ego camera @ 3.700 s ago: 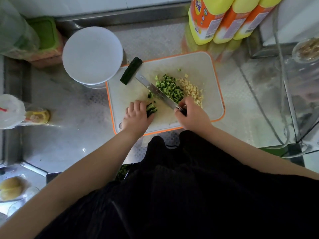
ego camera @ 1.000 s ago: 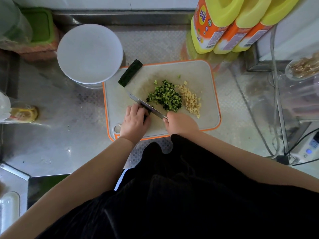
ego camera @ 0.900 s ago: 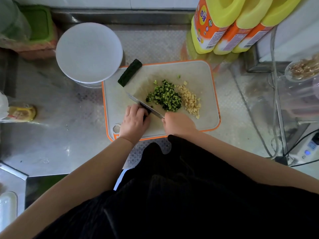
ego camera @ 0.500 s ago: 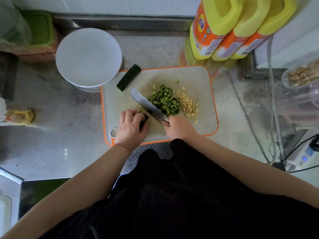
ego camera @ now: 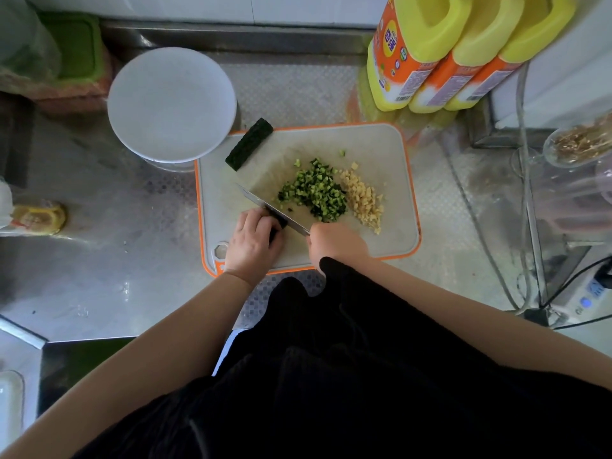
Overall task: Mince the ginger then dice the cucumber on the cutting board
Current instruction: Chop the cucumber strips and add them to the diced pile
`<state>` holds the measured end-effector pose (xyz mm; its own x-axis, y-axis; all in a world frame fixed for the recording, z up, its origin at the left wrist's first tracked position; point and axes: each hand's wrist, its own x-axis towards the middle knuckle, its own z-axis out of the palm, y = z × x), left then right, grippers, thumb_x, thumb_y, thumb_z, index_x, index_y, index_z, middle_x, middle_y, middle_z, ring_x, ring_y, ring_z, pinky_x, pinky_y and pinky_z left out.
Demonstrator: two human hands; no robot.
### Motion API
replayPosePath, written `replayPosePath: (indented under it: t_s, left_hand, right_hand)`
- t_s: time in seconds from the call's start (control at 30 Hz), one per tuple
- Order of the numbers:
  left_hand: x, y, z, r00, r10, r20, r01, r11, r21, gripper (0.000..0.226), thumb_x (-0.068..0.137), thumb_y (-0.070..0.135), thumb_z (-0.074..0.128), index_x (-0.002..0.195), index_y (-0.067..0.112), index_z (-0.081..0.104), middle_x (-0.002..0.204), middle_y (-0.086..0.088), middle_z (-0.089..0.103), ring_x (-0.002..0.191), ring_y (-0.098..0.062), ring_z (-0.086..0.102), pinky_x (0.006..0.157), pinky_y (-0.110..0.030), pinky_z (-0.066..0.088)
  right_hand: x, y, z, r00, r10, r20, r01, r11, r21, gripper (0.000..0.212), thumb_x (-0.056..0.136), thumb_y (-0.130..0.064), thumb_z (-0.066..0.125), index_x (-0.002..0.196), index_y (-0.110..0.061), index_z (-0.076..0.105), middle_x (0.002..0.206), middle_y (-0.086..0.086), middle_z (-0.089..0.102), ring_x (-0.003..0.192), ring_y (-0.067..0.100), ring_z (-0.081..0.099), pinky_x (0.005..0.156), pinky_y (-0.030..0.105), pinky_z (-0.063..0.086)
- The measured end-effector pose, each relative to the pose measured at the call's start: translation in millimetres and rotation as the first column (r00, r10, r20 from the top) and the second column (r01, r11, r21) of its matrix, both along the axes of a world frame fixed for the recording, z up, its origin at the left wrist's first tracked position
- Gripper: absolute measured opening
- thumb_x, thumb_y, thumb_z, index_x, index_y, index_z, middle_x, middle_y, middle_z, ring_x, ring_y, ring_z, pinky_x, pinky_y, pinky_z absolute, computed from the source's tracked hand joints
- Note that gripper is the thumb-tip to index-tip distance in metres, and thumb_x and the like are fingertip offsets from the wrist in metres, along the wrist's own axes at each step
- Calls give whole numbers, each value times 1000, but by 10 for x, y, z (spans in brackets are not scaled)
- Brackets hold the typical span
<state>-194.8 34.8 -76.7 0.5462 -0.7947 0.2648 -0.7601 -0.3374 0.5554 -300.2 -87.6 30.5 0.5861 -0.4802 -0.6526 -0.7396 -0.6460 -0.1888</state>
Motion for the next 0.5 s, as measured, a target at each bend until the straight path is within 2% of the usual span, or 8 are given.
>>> replayPosePath:
  t_s: [0.1,0.2,0.3,0.4,0.5]
  left_hand:
    - [-2,13,-20,1000,6,8,-6,1000,8,10,86,12,62,85,2,64,97,-14,57,91,-31,53,71,-39,50]
    - [-10,16,-5,998,6,59,-6,1000,6,8,87,11,63,85,3,64,96,-14,57,91,-33,54,70,-41,51]
    - [-33,46,25,997,0,83,0,1000,2,12,90,15,64,88,3,64,97,-15,57,98,-35,55,79,-40,50]
    - [-46,91,69,997,-8,71,8,1000,5,19,90,21,65,93,2,63,101,-16,57,104,-35,54,87,-36,46]
    - [-38,66,85,999,1,48,-2,1000,24,16,90,19,59,90,3,63,100,-15,57,101,-34,53,82,-40,50]
  right_hand:
    - [-22,12,-73,998,-49,26,49,999,15,15,99,-19,45,88,-12,54,69,1,45,78,29,57,64,33,40]
    - [-37,-65,-120,984,-172,49,168,983,67,27,100,-35,45,93,-11,55,78,4,53,83,30,57,65,32,39]
    - [-64,-133,-151,969,-241,48,235,966,106,31,98,-40,45,87,-11,51,70,2,48,79,29,55,65,33,38]
    - [-101,-91,-112,980,-190,65,187,982,37,31,100,-40,41,86,-13,48,65,-1,39,73,26,50,63,33,38]
    - [-121,-4,-17,992,-93,83,95,995,-29,29,101,-39,38,84,-16,44,65,0,40,72,25,50,62,32,39]
